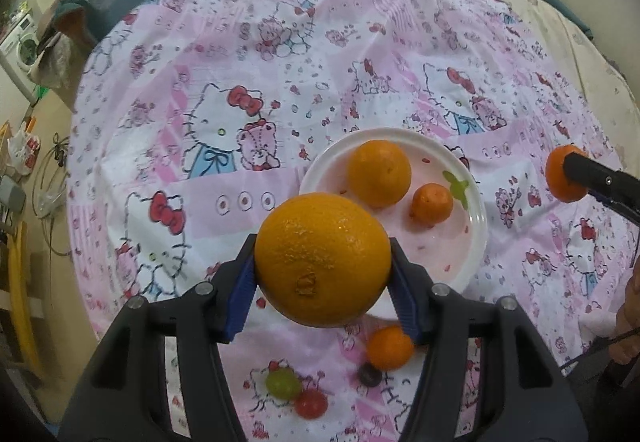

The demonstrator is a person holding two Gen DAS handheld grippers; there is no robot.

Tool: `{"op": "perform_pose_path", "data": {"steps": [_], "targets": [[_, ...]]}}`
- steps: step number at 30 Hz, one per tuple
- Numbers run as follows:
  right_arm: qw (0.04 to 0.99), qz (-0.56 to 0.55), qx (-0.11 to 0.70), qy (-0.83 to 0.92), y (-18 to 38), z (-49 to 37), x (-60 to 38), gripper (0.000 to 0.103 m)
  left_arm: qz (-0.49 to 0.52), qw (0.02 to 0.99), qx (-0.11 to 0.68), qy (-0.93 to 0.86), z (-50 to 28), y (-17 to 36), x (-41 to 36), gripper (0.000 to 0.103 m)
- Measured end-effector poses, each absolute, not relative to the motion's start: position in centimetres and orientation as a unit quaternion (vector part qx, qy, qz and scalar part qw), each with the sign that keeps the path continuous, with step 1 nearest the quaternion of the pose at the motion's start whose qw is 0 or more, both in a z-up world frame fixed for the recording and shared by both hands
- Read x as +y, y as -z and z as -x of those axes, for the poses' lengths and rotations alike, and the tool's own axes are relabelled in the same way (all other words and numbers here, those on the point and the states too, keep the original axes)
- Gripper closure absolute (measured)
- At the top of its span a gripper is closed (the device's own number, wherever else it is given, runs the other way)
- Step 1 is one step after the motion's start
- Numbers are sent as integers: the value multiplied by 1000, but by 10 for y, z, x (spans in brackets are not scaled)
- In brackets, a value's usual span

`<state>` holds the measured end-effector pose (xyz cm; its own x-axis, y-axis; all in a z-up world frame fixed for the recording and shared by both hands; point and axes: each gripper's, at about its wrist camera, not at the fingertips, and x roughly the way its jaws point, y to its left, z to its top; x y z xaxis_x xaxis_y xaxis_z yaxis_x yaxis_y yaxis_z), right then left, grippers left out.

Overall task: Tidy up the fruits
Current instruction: 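Carry the orange onto the plate with the left tool while the right carries the tangerine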

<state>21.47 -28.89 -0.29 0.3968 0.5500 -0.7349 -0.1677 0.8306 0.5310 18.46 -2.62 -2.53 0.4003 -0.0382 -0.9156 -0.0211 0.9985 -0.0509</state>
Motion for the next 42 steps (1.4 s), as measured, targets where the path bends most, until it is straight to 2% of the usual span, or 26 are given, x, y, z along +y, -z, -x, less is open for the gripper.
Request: {"op": "perform_pose_path", "data": {"steps": [15,38,41,42], "targets": [[797,-177,535,-218,42,-263,-276,62,25,785,617,41,-231,101,-42,47],[760,-161,584,-236,90,-297,-236,62,8,788,614,44,-252,112,-50,44],[756,-157,591,-233,96,-297,-231,62,13,787,615,50,-253,112,-54,37],[757,-154,591,-233,96,-297,-230,62,15,787,615,53,-253,111,-54,31]]}}
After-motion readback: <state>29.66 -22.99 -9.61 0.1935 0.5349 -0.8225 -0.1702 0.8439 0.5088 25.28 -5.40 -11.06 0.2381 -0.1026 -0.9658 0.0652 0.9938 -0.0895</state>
